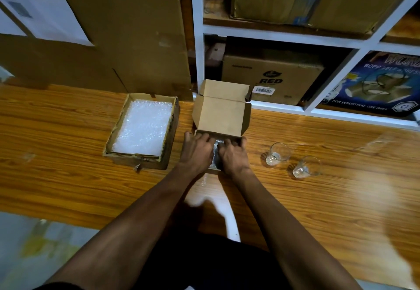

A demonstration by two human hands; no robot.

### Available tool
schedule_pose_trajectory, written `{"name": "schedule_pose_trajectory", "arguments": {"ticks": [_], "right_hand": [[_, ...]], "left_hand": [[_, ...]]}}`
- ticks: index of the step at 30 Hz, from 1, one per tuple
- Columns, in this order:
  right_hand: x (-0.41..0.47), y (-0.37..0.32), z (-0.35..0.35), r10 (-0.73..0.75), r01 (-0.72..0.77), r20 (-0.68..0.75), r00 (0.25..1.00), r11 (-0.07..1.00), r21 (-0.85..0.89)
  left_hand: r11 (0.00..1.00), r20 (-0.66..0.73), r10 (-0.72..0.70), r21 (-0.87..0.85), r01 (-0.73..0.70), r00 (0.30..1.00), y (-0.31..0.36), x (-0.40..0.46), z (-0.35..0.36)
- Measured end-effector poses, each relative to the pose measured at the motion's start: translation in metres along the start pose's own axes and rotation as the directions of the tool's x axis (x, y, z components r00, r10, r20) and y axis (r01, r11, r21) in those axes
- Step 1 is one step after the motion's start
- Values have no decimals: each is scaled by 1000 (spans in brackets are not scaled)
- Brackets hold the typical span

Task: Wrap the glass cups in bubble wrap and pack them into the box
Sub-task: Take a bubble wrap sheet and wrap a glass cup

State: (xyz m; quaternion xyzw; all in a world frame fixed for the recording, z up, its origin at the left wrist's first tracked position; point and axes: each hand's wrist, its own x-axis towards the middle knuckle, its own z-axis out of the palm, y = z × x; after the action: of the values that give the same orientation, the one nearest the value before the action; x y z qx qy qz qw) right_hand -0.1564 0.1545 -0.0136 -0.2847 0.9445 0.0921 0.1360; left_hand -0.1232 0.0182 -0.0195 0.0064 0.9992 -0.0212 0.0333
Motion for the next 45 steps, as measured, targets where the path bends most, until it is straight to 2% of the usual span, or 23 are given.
{"name": "schedule_pose_trajectory", "arguments": {"ticks": [7, 9, 13, 15, 19, 24, 26, 30, 33, 38, 45], "right_hand": [[5, 1, 0, 10, -19, 148, 989, 998, 61], [2, 2, -1, 2, -12, 109, 994, 996, 93], [-7, -3, 0, -58, 63, -41, 998, 987, 149], [-12, -5, 5, -45, 42, 16, 999, 987, 157], [-10, 0, 24, 7, -27, 170, 985, 993, 116], [1, -2, 18, 5, -14, 296, 955, 1000, 27], [-3, -2, 13, -12, 2, 272, 962, 999, 37], [-24, 5, 9, -59, 49, 84, 995, 993, 111], [-34, 9, 9, -113, 111, 107, 988, 993, 28], [-28, -3, 14, -152, 224, 267, 952, 938, -265], [-26, -9, 10, -121, 188, 246, 962, 944, -270]], "left_hand": [[1000, 180, -9, -20, 13, 984, 5, -1, 3], [999, 181, 5, -50, 4, 983, 6, -2, 1], [992, 52, 17, -125, -11, 999, 6, -12, 2], [996, 81, 41, -86, -34, 996, 5, -17, 6], [996, 272, 59, 48, -75, 961, -2, -21, 9], [987, 346, 84, 98, -125, 934, -2, -18, 6], [986, 319, 114, 80, -146, 941, -4, -21, 3], [978, 192, 185, 58, -200, 964, -16, -34, 2], [959, 213, 226, 125, -256, 951, -23, -41, 3], [911, 303, 281, 215, -353, 910, -21, -37, 5], [898, 329, 268, 255, -359, 905, -16, -32, 3]]}}
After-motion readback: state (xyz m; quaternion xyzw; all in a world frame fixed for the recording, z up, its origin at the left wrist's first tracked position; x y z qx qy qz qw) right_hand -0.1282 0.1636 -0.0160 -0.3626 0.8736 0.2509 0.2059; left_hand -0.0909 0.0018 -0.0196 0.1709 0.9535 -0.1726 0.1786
